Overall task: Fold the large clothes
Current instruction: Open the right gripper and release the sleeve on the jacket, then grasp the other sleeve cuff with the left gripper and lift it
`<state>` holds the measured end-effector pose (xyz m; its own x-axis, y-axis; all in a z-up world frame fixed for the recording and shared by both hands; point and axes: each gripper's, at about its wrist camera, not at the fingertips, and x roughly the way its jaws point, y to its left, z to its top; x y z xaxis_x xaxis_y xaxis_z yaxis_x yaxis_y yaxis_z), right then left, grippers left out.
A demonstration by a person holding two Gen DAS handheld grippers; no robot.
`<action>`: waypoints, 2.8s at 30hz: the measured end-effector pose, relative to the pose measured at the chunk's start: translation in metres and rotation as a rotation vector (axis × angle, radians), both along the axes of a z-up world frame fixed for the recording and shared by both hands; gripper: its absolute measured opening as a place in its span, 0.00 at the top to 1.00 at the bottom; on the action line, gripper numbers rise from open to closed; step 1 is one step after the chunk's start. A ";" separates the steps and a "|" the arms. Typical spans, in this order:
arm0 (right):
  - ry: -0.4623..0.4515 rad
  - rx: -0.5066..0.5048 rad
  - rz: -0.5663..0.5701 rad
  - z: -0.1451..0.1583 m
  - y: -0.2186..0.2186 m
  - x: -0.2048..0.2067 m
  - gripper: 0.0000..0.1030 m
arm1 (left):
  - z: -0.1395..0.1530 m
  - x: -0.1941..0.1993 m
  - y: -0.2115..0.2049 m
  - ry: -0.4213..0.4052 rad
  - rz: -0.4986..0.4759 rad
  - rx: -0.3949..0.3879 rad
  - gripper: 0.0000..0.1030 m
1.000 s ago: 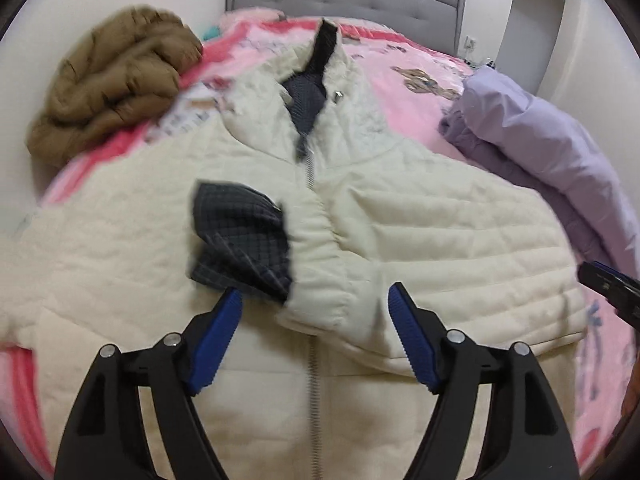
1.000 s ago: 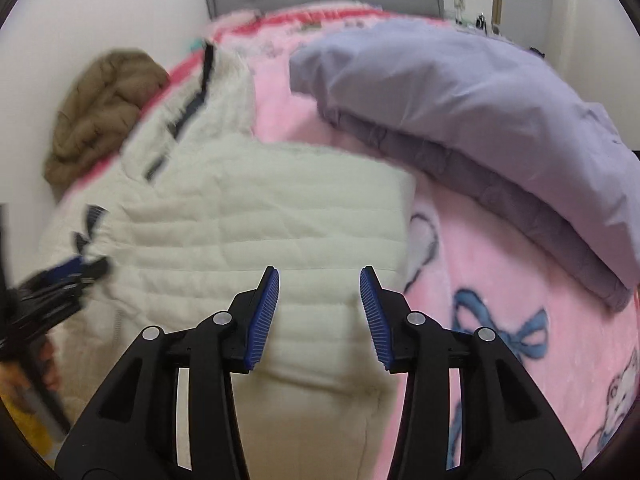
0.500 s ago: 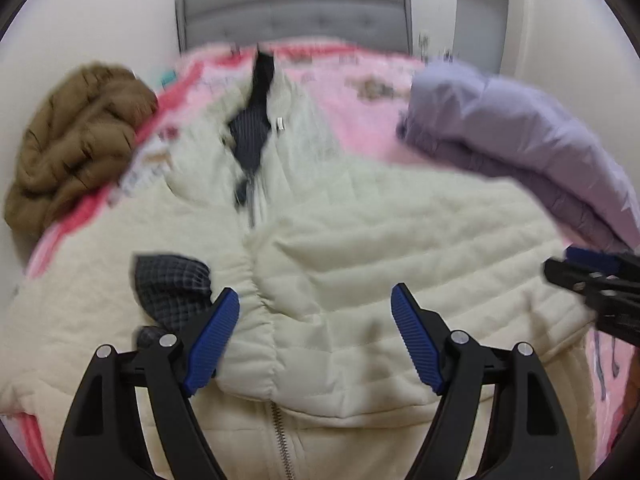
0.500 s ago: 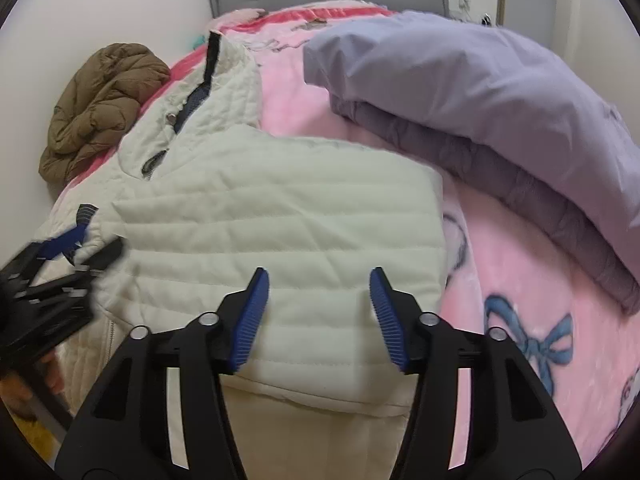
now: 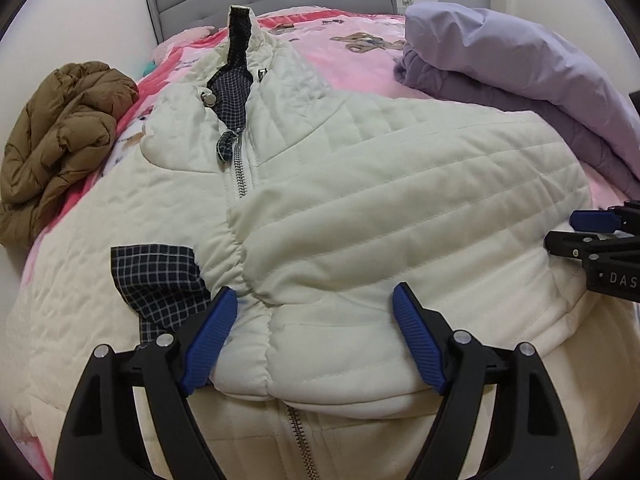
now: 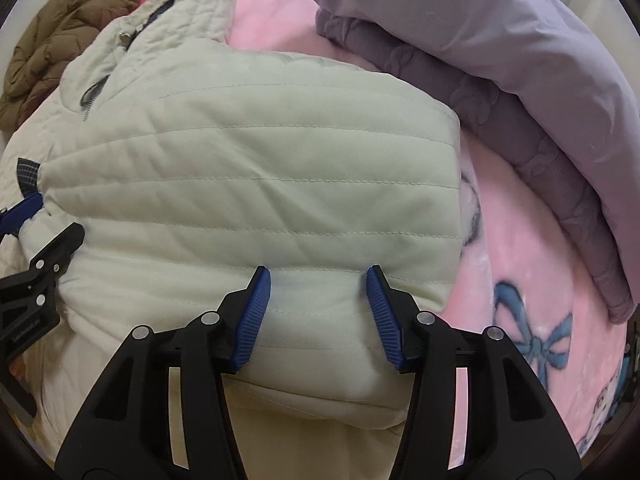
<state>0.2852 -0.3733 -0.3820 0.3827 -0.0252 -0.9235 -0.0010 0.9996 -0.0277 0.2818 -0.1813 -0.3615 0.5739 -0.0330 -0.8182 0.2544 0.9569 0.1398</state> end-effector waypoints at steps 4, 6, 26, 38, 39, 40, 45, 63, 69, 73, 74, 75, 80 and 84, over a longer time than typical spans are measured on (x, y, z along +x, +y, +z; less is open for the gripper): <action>-0.043 0.028 -0.021 0.019 0.006 -0.006 0.51 | 0.012 -0.011 0.007 -0.039 -0.005 -0.035 0.17; -0.084 0.057 -0.013 0.029 0.010 -0.013 0.52 | 0.021 -0.015 0.018 -0.064 0.028 -0.058 0.14; -0.163 0.182 0.357 0.098 0.218 -0.051 0.32 | 0.028 -0.144 0.389 -0.051 1.102 -0.322 0.08; -0.100 0.183 0.494 0.115 0.304 -0.053 0.29 | -0.003 -0.178 0.494 -0.162 1.309 -0.593 0.08; -0.095 0.178 0.506 0.115 0.308 -0.053 0.29 | -0.009 -0.180 0.502 -0.162 1.340 -0.655 0.08; -0.092 0.170 0.514 0.115 0.311 -0.053 0.29 | -0.014 -0.182 0.507 -0.163 1.362 -0.705 0.08; -0.074 0.149 0.512 0.112 0.320 -0.049 0.27 | -0.018 -0.187 0.517 -0.214 1.456 -0.768 0.42; -0.114 0.168 0.279 0.112 0.237 -0.052 0.26 | 0.155 -0.120 0.415 -0.559 1.088 -0.568 0.88; -0.120 0.205 0.045 0.112 0.151 -0.059 0.26 | 0.196 -0.055 0.268 -0.565 0.563 -0.378 0.88; -0.137 0.191 -0.090 0.111 0.097 -0.070 0.26 | 0.161 -0.030 0.173 -0.463 0.262 -0.212 0.88; -0.139 0.189 -0.111 0.110 0.087 -0.073 0.26 | 0.149 -0.028 0.155 -0.446 0.208 -0.160 0.88; -0.139 0.189 -0.140 0.109 0.075 -0.077 0.26 | 0.129 -0.026 0.128 -0.417 0.125 -0.071 0.88; -0.131 0.201 -0.222 0.101 0.039 -0.091 0.26 | 0.064 -0.027 0.067 -0.281 -0.064 0.075 0.88; -0.125 0.200 -0.223 0.094 0.034 -0.097 0.26 | 0.036 -0.038 0.048 -0.243 -0.142 0.151 0.88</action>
<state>0.1877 -0.3398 -0.2885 0.4986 0.0561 -0.8650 0.2098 0.9604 0.1833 0.2434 -0.1332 -0.3259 0.7519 -0.0151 -0.6591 0.3254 0.8780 0.3511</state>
